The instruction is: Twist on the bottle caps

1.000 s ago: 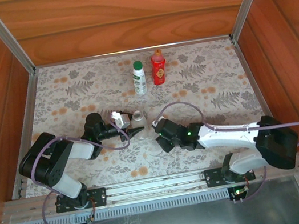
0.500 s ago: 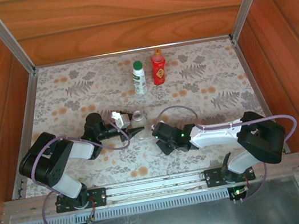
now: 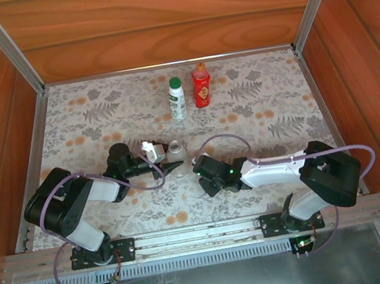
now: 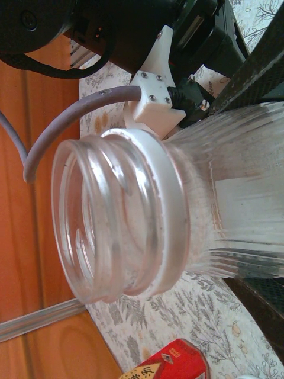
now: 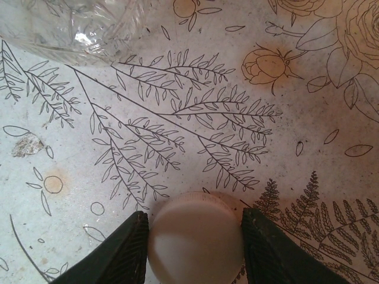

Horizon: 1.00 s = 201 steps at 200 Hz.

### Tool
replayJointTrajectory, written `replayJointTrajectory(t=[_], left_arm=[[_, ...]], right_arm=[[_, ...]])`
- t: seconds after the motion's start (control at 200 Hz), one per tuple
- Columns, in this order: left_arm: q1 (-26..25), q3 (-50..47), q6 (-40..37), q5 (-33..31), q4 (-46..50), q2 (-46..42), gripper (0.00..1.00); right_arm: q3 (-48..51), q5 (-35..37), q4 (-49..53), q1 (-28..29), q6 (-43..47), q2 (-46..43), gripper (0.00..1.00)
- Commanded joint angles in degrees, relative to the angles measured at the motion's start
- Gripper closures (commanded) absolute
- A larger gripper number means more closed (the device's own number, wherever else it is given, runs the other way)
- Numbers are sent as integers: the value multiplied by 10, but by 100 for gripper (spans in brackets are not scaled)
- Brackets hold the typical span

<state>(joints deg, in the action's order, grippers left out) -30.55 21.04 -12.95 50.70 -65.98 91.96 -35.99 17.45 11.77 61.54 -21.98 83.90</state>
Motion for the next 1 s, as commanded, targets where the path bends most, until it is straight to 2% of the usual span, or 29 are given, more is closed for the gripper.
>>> replayJointTrajectory(t=[0.0,0.055,0.165,0.61,0.999], left_arm=[[-2,-3,8,13,24,16,44],[-2,-3,8,14,24,16,44],[-2,-4,9,14,24,16,44],[-3,-3,9,14,24,15,44],[-3,-1,8,15,24,16,44]], right_arm=[[4,-1,9,5,-10,1,56],[4,-1,12,5,-10,1,52],[7,-3,17,5,-14,-3,51],[3,-4,34,5,-16,-15,58],[-93,-14,192,-5,-11,-76,59]])
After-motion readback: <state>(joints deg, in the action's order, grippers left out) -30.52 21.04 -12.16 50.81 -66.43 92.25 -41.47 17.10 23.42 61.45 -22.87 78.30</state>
